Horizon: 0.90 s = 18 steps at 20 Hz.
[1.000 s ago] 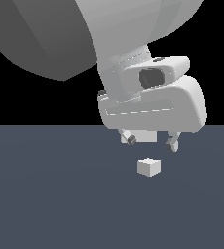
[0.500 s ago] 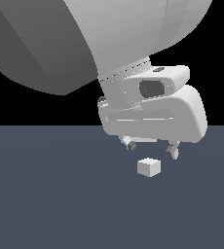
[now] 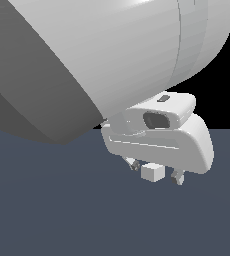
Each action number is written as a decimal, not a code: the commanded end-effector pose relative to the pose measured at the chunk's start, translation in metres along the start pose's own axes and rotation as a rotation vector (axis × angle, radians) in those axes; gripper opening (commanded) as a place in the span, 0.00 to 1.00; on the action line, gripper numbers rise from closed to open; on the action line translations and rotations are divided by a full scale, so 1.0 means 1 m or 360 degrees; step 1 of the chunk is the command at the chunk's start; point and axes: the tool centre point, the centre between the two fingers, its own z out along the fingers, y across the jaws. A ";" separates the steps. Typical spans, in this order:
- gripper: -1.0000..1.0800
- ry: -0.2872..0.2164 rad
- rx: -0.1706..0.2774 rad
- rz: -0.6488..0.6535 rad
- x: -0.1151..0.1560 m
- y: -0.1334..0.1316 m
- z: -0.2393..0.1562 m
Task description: Plug the charger into the wall socket.
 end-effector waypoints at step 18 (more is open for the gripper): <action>0.00 0.0004 0.0021 -0.0035 0.004 0.003 -0.001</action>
